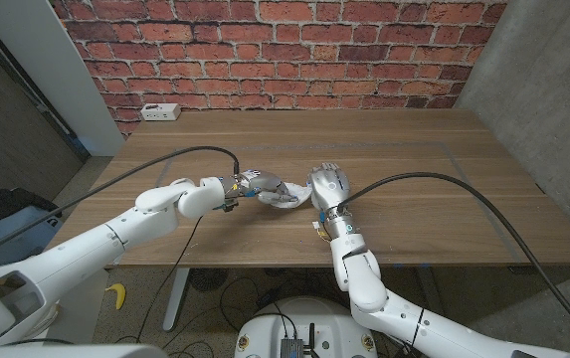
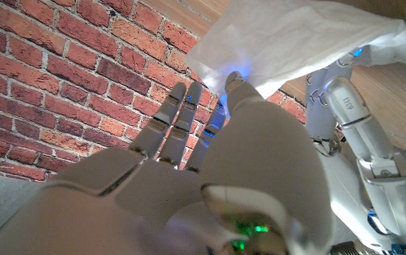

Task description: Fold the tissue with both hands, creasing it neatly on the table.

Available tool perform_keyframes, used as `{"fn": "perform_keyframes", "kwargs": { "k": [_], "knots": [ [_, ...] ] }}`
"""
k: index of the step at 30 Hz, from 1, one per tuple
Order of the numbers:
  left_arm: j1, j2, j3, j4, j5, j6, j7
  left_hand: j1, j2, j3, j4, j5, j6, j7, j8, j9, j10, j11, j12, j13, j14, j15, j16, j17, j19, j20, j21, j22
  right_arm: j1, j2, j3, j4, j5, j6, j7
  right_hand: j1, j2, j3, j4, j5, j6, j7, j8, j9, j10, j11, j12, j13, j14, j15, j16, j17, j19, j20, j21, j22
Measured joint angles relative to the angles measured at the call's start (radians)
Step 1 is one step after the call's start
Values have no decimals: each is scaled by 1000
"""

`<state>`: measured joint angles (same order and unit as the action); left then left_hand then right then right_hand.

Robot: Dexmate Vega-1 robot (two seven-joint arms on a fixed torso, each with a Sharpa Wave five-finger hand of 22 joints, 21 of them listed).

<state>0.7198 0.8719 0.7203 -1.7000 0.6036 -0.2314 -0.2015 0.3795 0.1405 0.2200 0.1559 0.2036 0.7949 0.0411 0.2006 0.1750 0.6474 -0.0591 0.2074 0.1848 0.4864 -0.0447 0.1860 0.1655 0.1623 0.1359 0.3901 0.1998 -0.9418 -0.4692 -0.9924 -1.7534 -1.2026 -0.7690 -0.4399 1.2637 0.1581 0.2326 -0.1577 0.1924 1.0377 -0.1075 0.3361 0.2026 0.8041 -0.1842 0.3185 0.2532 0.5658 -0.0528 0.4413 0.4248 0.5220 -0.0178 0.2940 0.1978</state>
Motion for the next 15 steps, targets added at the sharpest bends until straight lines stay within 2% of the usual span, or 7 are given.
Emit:
{"fn": "perform_keyframes", "kwargs": {
  "k": [15],
  "knots": [
    [18, 5, -7, -21, 12, 18, -2, -9, 1, 0, 0, 0, -2, -2, -4, -1, 0, 0, 0, 0, 0, 0, 0, 0, 6, -6, 0, 0, 33, 16, 1, 43, 115, 112, -57, 0, 0, -4, 12, 0, 4, -4, 0, 0, 0, 0, -5, 0, 11, -1, 0, 9, 4, -4, 7, 0]
  ]
}}
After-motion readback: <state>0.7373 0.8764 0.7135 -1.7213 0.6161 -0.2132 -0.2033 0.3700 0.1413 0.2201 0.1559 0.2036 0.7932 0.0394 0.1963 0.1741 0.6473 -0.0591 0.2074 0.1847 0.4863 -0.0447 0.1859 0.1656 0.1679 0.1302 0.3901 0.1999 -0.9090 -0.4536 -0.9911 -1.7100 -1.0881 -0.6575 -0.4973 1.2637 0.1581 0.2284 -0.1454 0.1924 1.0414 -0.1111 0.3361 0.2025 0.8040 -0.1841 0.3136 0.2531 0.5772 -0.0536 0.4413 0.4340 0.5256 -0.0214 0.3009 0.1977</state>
